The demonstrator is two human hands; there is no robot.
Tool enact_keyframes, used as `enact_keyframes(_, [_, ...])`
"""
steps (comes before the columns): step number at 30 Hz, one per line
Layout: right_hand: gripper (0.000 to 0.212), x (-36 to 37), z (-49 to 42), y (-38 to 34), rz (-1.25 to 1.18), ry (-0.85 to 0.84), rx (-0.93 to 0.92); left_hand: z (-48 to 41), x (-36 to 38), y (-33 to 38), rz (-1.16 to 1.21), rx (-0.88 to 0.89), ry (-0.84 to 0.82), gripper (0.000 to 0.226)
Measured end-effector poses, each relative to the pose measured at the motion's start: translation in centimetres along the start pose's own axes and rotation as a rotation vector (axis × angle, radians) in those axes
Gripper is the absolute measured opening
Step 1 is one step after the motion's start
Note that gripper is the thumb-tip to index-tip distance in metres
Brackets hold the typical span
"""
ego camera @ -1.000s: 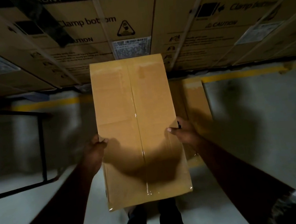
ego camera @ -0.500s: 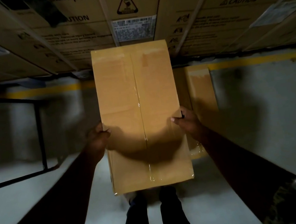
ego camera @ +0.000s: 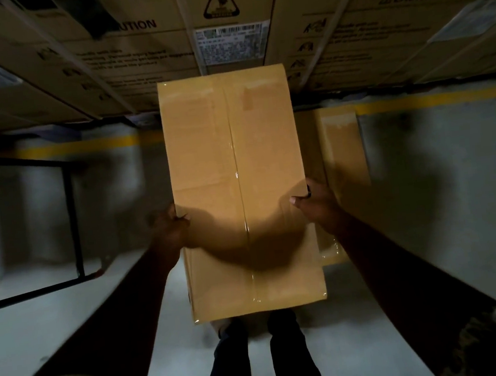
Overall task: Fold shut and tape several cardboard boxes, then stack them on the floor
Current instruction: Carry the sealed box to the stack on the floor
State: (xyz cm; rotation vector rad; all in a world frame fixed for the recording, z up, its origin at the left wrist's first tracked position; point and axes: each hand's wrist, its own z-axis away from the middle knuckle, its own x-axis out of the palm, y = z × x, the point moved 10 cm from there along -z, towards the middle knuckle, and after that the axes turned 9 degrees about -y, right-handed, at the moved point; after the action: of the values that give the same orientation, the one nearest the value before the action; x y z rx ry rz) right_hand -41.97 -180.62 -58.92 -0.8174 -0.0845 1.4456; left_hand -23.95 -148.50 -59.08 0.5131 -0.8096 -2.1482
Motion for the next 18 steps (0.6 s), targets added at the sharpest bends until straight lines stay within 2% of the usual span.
enact_keyframes(2, [0.050, 0.4, -0.2, 0.4, 0.022, 0.006, 0.049, -0.4, -0.1, -0.4, -0.068, -0.050, 0.000, 0.065])
enact_keyframes(3, [0.056, 0.5, -0.3, 0.6, 0.047, 0.010, 0.078, -0.5, -0.2, -0.6, -0.130, -0.091, 0.019, 0.066])
enact_keyframes(5, [0.063, 0.6, -0.2, 0.5, 0.094, 0.019, 0.100, 0.0, 0.0, 0.6, -0.270, -0.043, 0.026, 0.052])
enact_keyframes(7, [0.061, 0.5, -0.1, 0.1, 0.118, 0.038, 0.100, 0.7, 0.6, 1.8, -0.396, -0.009, 0.029, 0.042])
enact_keyframes(10, [0.059, 0.6, 0.8, -0.2, 0.124, 0.066, 0.117, 1.5, 0.6, 1.7, -0.466, -0.039, 0.014, 0.039])
enact_keyframes(15, [0.046, 0.3, 5.9, -2.6, 0.236, 0.237, 0.097, 4.9, 0.6, 2.4, -0.582, 0.006, -0.057, 0.045])
enact_keyframes(18, [0.049, 2.5, 9.9, -4.7, 0.300, 0.188, 0.011, 8.5, 0.6, 2.8, -0.615, 0.025, -0.114, 0.044])
